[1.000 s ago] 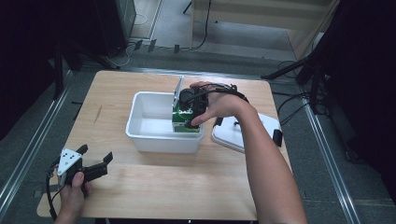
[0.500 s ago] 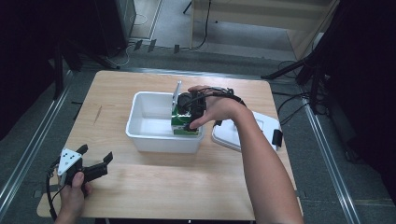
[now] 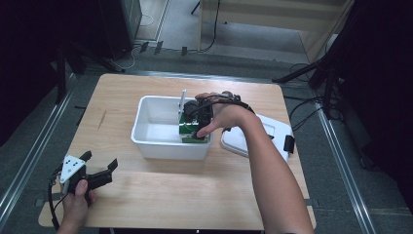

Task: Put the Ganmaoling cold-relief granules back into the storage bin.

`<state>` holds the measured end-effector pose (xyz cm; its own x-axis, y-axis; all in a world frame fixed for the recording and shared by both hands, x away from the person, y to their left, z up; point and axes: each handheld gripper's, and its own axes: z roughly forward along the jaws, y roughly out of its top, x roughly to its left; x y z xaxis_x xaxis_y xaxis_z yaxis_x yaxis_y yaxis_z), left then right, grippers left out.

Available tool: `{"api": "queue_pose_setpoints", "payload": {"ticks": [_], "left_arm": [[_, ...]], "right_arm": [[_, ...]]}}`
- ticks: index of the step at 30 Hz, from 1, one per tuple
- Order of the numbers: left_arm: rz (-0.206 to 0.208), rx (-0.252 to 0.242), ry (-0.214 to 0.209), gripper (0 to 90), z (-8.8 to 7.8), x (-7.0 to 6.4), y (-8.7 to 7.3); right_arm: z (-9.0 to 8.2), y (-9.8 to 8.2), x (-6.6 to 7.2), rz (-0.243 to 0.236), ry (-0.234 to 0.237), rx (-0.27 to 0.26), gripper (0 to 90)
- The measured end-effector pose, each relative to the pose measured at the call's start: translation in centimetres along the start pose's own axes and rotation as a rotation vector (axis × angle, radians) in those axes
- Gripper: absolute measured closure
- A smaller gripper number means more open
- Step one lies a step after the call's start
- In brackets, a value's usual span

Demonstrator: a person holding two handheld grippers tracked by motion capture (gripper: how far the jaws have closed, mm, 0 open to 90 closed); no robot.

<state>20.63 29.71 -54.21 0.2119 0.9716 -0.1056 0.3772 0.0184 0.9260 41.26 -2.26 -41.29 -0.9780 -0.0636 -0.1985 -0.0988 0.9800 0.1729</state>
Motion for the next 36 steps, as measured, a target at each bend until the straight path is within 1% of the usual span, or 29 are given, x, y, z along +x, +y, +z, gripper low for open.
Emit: {"api": "queue_pose_setpoints", "payload": {"ticks": [2,6,9,18,20,28,30,34,35,36], "left_arm": [[0.0,0.0,-0.001,4.5,0.0,0.0,0.0],[0.0,0.0,0.0,4.5,0.0,0.0,0.0],[0.001,0.0,0.0,4.6,0.0,0.0,0.0],[0.0,-0.002,-0.001,4.5,0.0,0.0,0.0],[0.0,0.0,0.0,4.5,0.0,0.0,0.0],[-0.001,-0.001,0.0,4.5,0.0,0.0,0.0],[0.0,-0.002,0.0,4.5,0.0,0.0,0.0],[-0.002,-0.003,0.001,4.6,0.0,0.0,0.0],[-0.003,-0.004,0.002,4.5,0.0,0.0,0.0],[-0.003,-0.003,0.001,4.5,0.0,0.0,0.0]], "right_arm": [[0.3,0.0,-0.1,-0.003,0.0,0.007,17.1],[0.6,-0.1,-0.1,0.008,-0.003,0.012,16.9],[0.9,0.0,-0.2,0.003,-0.007,0.02,16.8],[1.8,0.6,-0.3,-0.003,-0.008,0.061,16.5],[2.0,0.7,-0.3,-0.011,-0.005,0.067,16.5],[2.8,1.0,-0.2,-0.01,0.007,0.101,16.1],[3.0,1.0,-0.2,-0.011,0.013,0.102,16.0],[3.2,1.0,-0.3,-0.005,0.025,0.109,15.7],[3.2,1.0,-0.3,0.012,0.029,0.117,15.7],[3.2,0.9,-0.3,0.012,0.032,0.112,15.6]]}}
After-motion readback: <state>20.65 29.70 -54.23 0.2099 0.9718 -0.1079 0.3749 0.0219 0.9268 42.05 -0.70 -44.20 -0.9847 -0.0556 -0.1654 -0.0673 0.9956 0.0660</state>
